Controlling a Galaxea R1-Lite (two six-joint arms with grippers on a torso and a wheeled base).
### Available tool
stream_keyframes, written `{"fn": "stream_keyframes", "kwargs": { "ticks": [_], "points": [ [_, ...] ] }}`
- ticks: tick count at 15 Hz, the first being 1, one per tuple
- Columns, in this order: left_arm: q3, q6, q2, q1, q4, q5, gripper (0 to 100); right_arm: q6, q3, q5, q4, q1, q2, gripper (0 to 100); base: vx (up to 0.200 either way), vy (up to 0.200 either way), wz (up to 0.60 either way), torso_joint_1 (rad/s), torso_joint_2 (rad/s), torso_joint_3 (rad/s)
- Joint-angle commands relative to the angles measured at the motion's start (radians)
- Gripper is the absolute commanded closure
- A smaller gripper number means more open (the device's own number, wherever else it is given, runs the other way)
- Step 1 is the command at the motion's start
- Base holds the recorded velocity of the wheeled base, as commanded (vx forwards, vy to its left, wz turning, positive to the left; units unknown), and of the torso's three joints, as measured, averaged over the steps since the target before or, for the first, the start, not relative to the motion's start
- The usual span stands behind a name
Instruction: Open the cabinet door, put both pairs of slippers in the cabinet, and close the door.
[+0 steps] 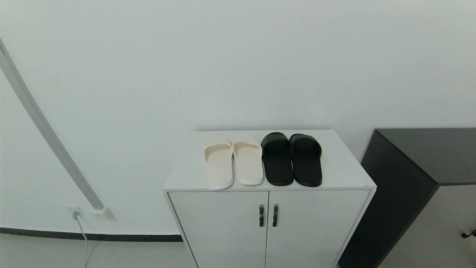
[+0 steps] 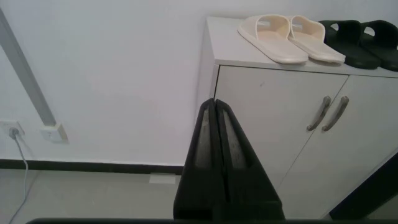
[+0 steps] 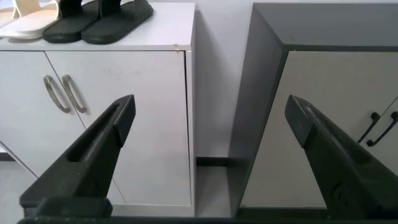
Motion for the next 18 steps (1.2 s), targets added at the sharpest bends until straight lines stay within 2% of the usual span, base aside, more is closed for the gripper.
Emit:
{"fn": "stream_keyframes", "kwargs": {
  "ticks": [1, 6, 8, 9, 10, 12, 14, 16, 18],
  "points": [
    [0.0, 0.002, 0.0, 0.0, 0.0, -0.005, 100, 0.015, 0.0, -0.007, -0.002, 0.0, 0.002, 0, 0.0, 0.0, 0.0, 0.0, 0.0, 0.0],
    [0.0, 0.0, 0.002, 0.0, 0.0, -0.005, 100, 0.031, -0.028, -0.034, -0.014, -0.003, 0.011, 0, 0.0, 0.0, 0.0, 0.0, 0.0, 0.0],
    [0.0, -0.001, 0.0, 0.0, 0.0, -0.003, 100, 0.101, -0.305, -0.042, 0.027, 0.014, 0.129, 0, 0.0, 0.0, 0.0, 0.0, 0.0, 0.0],
    [0.0, -0.006, 0.0, 0.0, 0.0, 0.001, 100, 0.078, -0.357, -0.004, 0.148, 0.026, 0.249, 0, 0.0, 0.0, 0.0, 0.0, 0.0, 0.0],
    [0.0, -0.015, 0.0, 0.0, 0.0, 0.001, 100, 0.042, -0.302, 0.055, 0.141, 0.026, 0.31, 0, 0.0, 0.0, 0.0, 0.0, 0.0, 0.0],
    [-0.001, -0.018, 0.0, 0.0, 0.0, 0.001, 100, 0.032, -0.202, 0.105, 0.086, 0.028, 0.417, 0, 0.0, 0.0, 0.0, 0.0, 0.0, 0.0],
    [-0.001, -0.014, 0.0, 0.0, 0.0, -0.002, 100, 0.042, -0.169, 0.174, -0.036, 0.041, 0.545, 0, 0.0, 0.0, 0.0, 0.0, 0.0, 0.0],
    [0.0, -0.015, 0.0, 0.0, 0.0, -0.002, 100, 0.042, -0.218, 0.194, -0.138, 0.055, 0.712, 0, 0.0, 0.0, 0.0, 0.0, 0.0, 0.0],
    [0.0, -0.015, 0.0, 0.0, 0.0, -0.002, 100, 0.074, -0.325, 0.191, -0.189, 0.115, 0.9, 0, 0.0, 0.0, 0.0, 0.0, 0.0, 0.0]
  ]
}}
